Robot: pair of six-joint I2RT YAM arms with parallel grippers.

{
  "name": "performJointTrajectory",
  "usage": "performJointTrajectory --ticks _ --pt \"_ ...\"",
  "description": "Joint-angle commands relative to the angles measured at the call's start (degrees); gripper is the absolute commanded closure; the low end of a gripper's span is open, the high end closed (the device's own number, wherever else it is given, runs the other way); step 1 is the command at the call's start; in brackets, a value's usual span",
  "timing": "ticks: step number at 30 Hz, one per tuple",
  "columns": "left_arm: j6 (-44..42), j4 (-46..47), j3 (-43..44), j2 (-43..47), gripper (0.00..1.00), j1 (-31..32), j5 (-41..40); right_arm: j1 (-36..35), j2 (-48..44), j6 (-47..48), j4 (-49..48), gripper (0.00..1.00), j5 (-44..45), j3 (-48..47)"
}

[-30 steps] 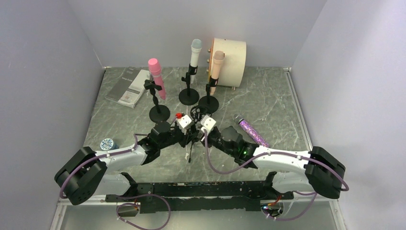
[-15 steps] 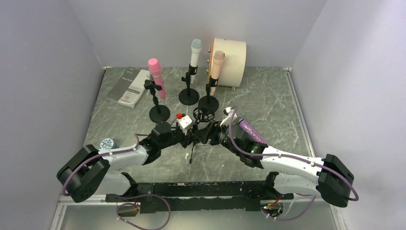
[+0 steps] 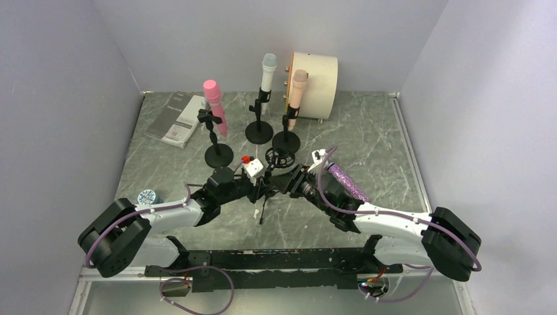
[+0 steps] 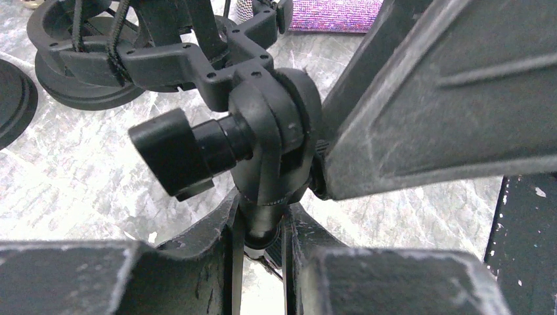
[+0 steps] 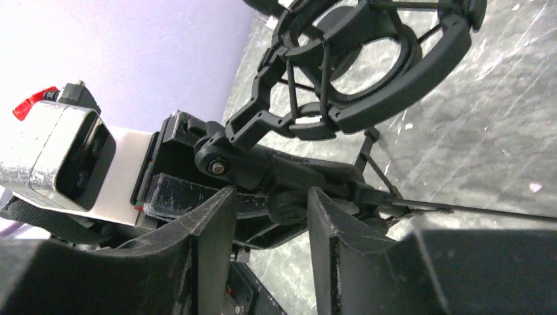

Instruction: Attach the microphones to the stand

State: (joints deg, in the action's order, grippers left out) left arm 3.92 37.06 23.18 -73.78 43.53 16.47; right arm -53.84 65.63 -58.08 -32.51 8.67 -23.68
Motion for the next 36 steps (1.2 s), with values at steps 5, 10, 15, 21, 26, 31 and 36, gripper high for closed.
performJointTrajectory --ticks 5,10,15,21,26,31,36 --pt "1.1 1.0 -0.4 0.1 0.97 0.5 4.0 1.0 0.8 13.0 -7.7 0.76 -4.5 -2.4" --pt "1.0 1.1 -0.2 -0.4 0.97 0.5 4.1 1.0 1.8 25.7 -8.2 0.82 -8.4 -2.5" --pt "0.8 0.1 0.0 -0.1 0.97 0.4 3.4 1.0 2.5 29.8 -2.6 0.64 -8.1 -4.7" --pt "0.9 0.5 -0.2 0.0 0.97 0.5 3.3 1.0 3.5 21.5 0.5 0.55 -2.0 -3.4" --pt "0.9 0.6 -0.3 0.0 0.97 0.5 3.7 1.0 2.7 12.7 0.2 0.53 0.4 -0.5" --pt "0.7 0.4 -0.2 0.0 0.97 0.5 3.7 1.0 2.8 16.9 -2.9 0.71 -1.2 -0.6" --pt "0.7 -0.4 0.1 0.6 0.97 0.4 4.1 0.7 2.6 38.5 -4.4 0.88 -3.8 -1.8"
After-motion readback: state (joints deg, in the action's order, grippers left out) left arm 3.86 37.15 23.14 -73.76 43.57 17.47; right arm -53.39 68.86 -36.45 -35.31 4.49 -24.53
